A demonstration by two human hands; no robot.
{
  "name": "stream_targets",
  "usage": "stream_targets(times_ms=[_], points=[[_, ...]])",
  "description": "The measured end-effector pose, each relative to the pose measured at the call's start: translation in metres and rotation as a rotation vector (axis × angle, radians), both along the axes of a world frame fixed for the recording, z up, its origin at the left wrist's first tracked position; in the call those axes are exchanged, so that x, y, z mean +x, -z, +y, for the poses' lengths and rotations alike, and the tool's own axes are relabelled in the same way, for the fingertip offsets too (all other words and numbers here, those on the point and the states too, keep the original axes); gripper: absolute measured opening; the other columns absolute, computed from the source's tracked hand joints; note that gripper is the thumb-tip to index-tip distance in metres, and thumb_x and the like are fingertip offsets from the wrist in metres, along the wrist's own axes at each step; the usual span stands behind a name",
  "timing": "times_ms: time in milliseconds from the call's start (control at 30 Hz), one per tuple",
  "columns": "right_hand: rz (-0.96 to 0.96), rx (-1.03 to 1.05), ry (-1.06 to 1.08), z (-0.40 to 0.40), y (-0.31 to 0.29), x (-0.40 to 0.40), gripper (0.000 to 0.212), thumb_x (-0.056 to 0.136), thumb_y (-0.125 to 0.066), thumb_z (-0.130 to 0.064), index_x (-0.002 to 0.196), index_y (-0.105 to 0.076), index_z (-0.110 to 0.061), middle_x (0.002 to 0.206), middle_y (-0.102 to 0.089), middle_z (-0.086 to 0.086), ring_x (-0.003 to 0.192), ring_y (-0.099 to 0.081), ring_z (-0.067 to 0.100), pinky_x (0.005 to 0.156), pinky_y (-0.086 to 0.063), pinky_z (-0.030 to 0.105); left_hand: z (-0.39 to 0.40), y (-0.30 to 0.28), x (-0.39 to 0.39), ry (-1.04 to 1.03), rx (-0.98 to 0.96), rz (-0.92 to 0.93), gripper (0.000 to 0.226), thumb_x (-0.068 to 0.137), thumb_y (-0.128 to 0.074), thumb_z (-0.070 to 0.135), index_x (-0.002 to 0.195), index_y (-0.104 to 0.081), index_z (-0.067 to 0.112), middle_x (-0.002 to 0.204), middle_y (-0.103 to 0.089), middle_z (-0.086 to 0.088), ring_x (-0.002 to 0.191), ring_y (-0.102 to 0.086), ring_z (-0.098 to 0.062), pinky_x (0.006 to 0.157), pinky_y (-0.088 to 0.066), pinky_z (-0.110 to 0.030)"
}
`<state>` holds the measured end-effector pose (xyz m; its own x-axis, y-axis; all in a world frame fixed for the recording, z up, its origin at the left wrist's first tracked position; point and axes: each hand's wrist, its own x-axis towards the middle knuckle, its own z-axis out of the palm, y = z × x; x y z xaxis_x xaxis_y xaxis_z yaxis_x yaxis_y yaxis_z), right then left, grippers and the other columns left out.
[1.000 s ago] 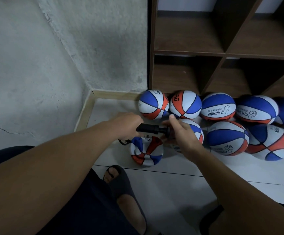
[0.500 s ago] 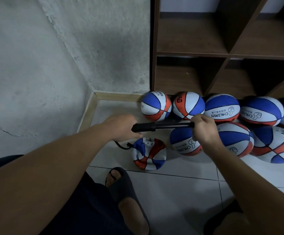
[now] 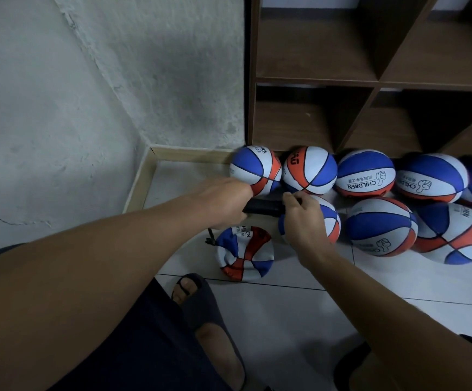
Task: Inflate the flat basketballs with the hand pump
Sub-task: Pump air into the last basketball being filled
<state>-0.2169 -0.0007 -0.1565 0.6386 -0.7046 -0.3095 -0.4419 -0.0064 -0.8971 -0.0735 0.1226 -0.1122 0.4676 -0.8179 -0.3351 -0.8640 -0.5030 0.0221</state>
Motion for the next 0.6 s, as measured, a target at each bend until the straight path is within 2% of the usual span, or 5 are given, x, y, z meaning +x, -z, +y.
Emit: stream_targets(times_ms=[133, 267, 433, 533, 600], points=[[-0.004, -0.003, -0.022, -0.002, 0.000, 0.003, 0.030, 0.110, -0.049, -0.038, 0.095, -0.064, -0.017, 0.078, -0.061, -0.001, 0.076, -0.057, 0.019, 0.068, -0.047, 0.037, 0.001, 0.003, 0.003, 0.008, 0.002, 0.011, 0.022, 0.101, -0.068, 0.041, 0.093, -0.068, 0.021, 0.079, -0.063, 0.003, 0.063, -0.055, -0.014, 0.055, -0.041, -0.031], [0.044, 0.067, -0.065, -0.005, 0.002, 0.005, 0.032, 0.109, -0.053, -0.045, 0.096, -0.066, -0.019, 0.075, -0.061, 0.001, 0.070, -0.057, 0.020, 0.063, -0.047, 0.037, 0.003, 0.005, 0.008, -0.011, -0.009, 0.053, 0.023, 0.098, -0.069, 0.042, 0.086, -0.066, 0.023, 0.077, -0.062, 0.003, 0.064, -0.057, -0.015, 0.057, -0.045, -0.031], [0.041, 0.215, 0.043, -0.045, 0.001, -0.002, 0.021, 0.106, -0.059, -0.031, 0.088, -0.064, -0.022, 0.063, -0.049, -0.001, 0.057, -0.043, 0.016, 0.052, -0.037, 0.032, 0.015, 0.008, 0.020, -0.172, -0.016, 0.185, 0.028, 0.095, -0.074, 0.043, 0.078, -0.064, 0.023, 0.069, -0.064, 0.002, 0.060, -0.062, -0.016, 0.052, -0.040, -0.028], [0.063, 0.154, 0.107, -0.080, -0.004, -0.009, 0.018, 0.104, -0.056, -0.027, 0.086, -0.058, -0.025, 0.066, -0.040, 0.004, 0.056, -0.034, 0.018, 0.046, -0.030, 0.029, 0.023, 0.009, 0.027, -0.288, -0.032, 0.258, 0.025, 0.096, -0.074, 0.039, 0.083, -0.067, 0.020, 0.070, -0.065, 0.000, 0.059, -0.062, -0.017, 0.053, -0.044, -0.029], [0.073, 0.098, 0.115, -0.085, -0.004, -0.011, 0.021, 0.103, -0.053, -0.028, 0.086, -0.059, -0.017, 0.069, -0.037, 0.008, 0.058, -0.032, 0.021, 0.050, -0.030, 0.033, 0.022, 0.008, 0.022, -0.308, -0.040, 0.268, 0.024, 0.098, -0.072, 0.035, 0.081, -0.064, 0.020, 0.070, -0.063, 0.000, 0.057, -0.059, -0.016, 0.052, -0.042, -0.029]])
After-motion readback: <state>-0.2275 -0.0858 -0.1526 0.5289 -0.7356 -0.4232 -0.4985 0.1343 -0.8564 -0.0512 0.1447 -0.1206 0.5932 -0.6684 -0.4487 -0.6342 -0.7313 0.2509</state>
